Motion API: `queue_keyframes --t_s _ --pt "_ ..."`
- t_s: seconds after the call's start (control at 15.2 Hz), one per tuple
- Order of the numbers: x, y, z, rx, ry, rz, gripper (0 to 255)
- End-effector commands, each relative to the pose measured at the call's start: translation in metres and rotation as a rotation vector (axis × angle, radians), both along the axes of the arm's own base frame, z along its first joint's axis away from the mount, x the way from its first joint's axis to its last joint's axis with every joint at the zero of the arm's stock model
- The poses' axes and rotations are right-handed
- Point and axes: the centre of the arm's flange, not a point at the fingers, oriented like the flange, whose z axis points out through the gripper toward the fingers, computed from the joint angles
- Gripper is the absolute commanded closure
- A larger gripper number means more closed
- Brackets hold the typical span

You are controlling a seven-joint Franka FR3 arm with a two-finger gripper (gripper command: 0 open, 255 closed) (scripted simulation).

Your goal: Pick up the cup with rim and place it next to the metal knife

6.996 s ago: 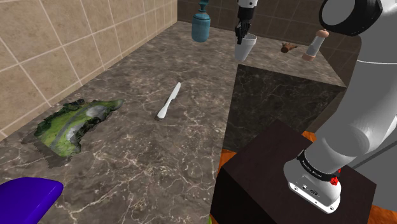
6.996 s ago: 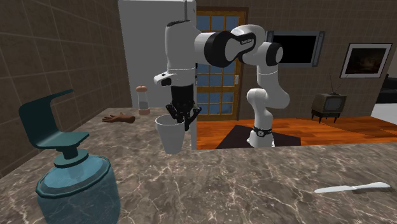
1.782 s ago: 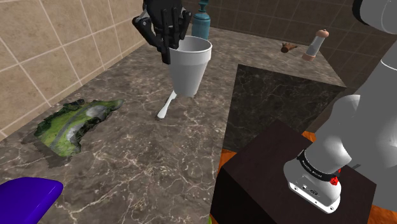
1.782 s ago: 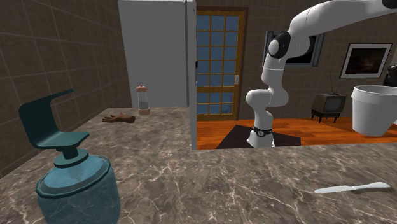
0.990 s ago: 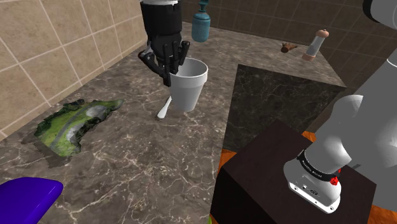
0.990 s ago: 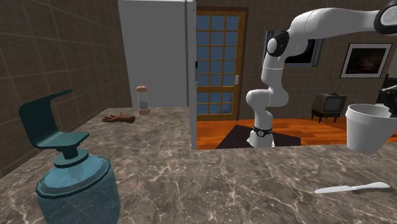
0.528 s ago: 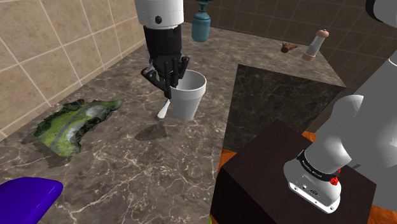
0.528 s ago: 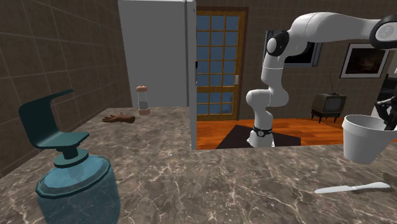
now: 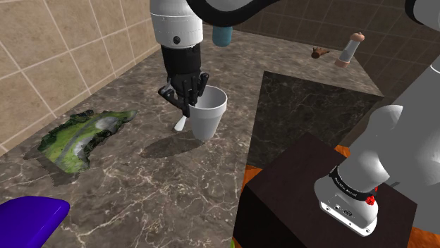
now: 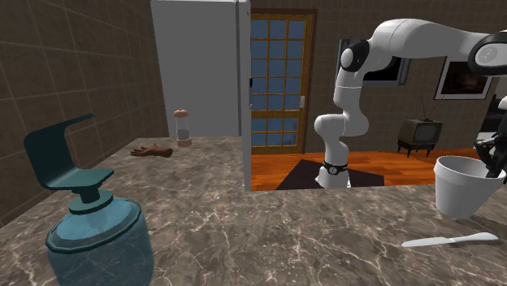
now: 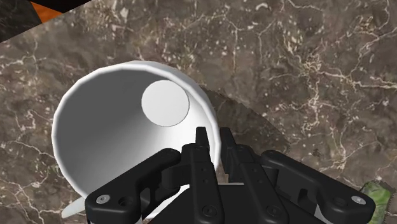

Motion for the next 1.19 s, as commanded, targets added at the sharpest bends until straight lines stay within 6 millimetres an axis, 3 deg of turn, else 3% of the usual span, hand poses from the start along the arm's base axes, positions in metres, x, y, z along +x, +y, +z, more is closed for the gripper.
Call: queue_keyframes --t_s 0.0,0.2,0.26,0.59,0.86,1.12 --pt "0.0 0.0 0.0 0.0 -0.001 0.0 255" --pt "0.0 0.0 0.0 0.0 -0.001 0.0 255" --pt "0.0 0.0 0.0 0.0 -0.001 0.0 0" --pt "0.0 0.0 0.0 0.0 -0.001 0.0 0" --pt "0.004 0.002 0.049 0.0 -0.001 0.0 0" --pt "0.004 0.002 0.049 0.0 -0.001 0.0 0"
